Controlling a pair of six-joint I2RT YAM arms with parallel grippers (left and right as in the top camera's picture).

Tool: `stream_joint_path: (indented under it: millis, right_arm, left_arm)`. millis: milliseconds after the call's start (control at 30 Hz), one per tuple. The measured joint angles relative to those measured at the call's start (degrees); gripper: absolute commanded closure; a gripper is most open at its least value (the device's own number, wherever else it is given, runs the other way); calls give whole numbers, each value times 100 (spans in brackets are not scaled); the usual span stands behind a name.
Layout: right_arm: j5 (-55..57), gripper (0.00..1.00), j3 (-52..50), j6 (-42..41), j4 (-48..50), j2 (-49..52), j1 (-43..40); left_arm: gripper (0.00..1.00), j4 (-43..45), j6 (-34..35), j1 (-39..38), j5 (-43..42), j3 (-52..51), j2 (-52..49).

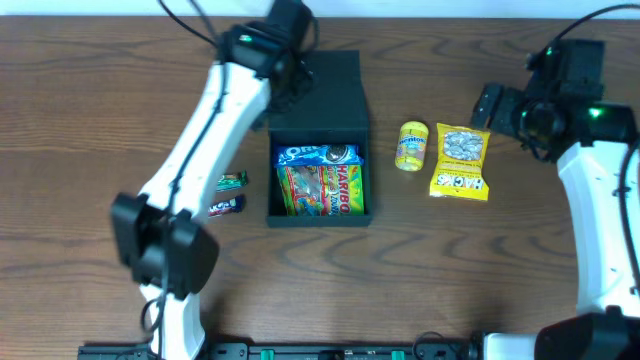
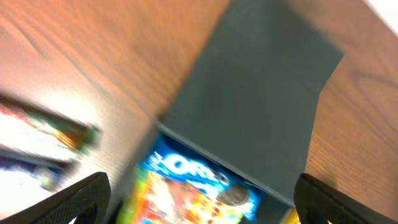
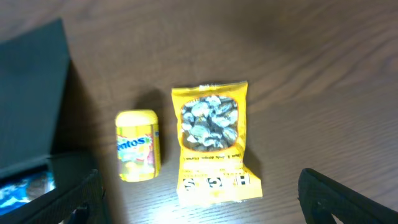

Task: Pack container
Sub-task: 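Carry the Oreo pack right and drop it into the box, then grasp the yellow candy bag with the right gripper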

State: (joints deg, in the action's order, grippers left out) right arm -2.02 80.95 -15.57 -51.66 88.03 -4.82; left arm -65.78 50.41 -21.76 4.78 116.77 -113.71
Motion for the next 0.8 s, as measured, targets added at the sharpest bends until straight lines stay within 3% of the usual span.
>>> stream_joint_path:
  millis: [167,300,667,800]
  right_arm:
    - [-15,1,-826,22,610,146,0]
    - [4,7,-1233,37,999,444,0]
    - [17,26,-1316,11,1462,1790,2]
    - [7,49,-1318,7,1545,1950,11]
  left_arm:
    - [5,-85,-1414,332,413,4,514]
    - [5,-297,-1996,595,468,4,549]
    - [5,-428,-2354,789,470,4,549]
    - [5,-409,-2371,789,470,4,549]
